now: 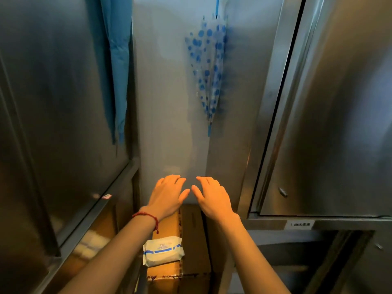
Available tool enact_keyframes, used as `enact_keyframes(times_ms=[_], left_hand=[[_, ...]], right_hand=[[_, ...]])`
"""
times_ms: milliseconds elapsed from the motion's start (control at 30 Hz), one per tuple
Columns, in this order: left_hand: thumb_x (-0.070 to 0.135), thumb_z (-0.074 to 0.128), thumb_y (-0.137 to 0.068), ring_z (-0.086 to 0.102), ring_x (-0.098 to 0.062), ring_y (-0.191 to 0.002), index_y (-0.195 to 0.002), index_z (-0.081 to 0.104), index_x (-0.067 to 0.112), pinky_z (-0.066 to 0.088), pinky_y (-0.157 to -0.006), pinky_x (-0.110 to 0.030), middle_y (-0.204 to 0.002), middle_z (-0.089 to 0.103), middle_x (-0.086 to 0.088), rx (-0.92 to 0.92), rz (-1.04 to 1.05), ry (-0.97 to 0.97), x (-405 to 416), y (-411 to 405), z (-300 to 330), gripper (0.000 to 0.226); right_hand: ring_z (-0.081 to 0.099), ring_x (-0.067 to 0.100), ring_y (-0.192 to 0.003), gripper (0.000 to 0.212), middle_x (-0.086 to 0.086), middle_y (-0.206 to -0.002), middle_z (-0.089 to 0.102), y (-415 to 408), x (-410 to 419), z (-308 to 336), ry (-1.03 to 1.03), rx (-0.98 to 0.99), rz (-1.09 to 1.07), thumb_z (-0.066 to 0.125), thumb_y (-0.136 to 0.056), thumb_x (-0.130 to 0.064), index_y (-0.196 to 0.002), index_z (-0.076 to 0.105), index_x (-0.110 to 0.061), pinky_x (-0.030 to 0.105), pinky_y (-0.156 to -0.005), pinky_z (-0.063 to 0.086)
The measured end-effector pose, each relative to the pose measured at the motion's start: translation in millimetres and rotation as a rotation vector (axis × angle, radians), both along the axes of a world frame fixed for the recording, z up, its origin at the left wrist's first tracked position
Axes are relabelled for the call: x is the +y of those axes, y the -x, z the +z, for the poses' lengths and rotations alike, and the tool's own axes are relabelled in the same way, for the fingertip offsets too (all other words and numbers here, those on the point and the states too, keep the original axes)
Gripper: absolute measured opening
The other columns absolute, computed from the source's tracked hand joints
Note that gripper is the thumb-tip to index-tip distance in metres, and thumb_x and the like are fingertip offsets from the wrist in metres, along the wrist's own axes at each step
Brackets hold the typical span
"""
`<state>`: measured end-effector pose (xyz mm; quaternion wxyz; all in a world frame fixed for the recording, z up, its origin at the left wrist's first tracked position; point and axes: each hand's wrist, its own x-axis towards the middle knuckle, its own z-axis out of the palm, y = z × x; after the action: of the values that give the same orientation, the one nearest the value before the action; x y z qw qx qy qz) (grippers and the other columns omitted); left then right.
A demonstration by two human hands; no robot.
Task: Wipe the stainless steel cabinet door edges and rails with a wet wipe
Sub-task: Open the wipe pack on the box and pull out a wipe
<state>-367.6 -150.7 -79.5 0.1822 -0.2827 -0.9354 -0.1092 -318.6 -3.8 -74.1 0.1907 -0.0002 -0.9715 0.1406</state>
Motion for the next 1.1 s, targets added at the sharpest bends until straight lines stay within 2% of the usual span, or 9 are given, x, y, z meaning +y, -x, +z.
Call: enact_keyframes(times_ms=[267, 500, 900, 1033, 1100], left_hand=[[0.046, 0.032, -0.097, 0.033, -0.015, -0.133, -0.139, 0.038, 0.020, 0.024, -0.108, -0.030, -0.144, 0.040, 0.000, -0.032, 0.113, 0.047, -12, 56, -32, 0.050], [0.046, 0.031, -0.097, 0.026, -0.014, -0.137, -0.142, 0.032, 0.022, 0.019, -0.112, -0.031, -0.148, 0.033, 0.001, -0.081, 0.187, 0.051, -7, 103, -52, 0.051], [0.045, 0.029, -0.098, 0.018, -0.013, -0.140, -0.146, 0.026, 0.022, 0.012, -0.114, -0.030, -0.152, 0.026, 0.001, -0.197, 0.221, 0.056, -22, 149, -115, 0.053], [0.046, 0.024, -0.099, 0.013, -0.012, -0.142, -0.147, 0.021, 0.022, 0.007, -0.115, -0.030, -0.154, 0.021, 0.003, -0.218, 0.208, 0.111, -26, 166, -153, 0.054], [0.046, 0.023, -0.099, 0.011, -0.013, -0.142, -0.148, 0.018, 0.022, 0.004, -0.115, -0.031, -0.155, 0.019, 0.003, -0.219, 0.196, 0.149, -28, 174, -175, 0.054]], right_hand=[[0.040, 0.018, -0.129, 0.048, 0.000, -0.143, 0.043, 73, -5, -26, -0.001, -0.015, 0.101, 0.032, -0.100, -0.043, -0.142, 0.037, -0.020, 0.032, -0.103, 0.035], [0.039, 0.015, -0.130, 0.048, -0.001, -0.143, 0.043, 136, 4, -48, -0.054, 0.001, 0.160, 0.030, -0.101, -0.043, -0.142, 0.038, -0.019, 0.031, -0.104, 0.033], [0.033, 0.013, -0.135, 0.048, 0.000, -0.145, 0.041, 191, -6, -126, -0.054, -0.009, 0.282, 0.033, -0.100, -0.040, -0.142, 0.039, -0.018, 0.029, -0.108, 0.026], [0.035, 0.015, -0.135, 0.046, 0.003, -0.144, 0.043, 204, -12, -163, -0.042, -0.002, 0.282, 0.037, -0.100, -0.037, -0.140, 0.043, -0.016, 0.032, -0.109, 0.027], [0.043, 0.017, -0.131, 0.043, 0.004, -0.140, 0.049, 210, -16, -183, -0.057, -0.001, 0.261, 0.044, -0.098, -0.034, -0.135, 0.049, -0.014, 0.034, -0.106, 0.034]])
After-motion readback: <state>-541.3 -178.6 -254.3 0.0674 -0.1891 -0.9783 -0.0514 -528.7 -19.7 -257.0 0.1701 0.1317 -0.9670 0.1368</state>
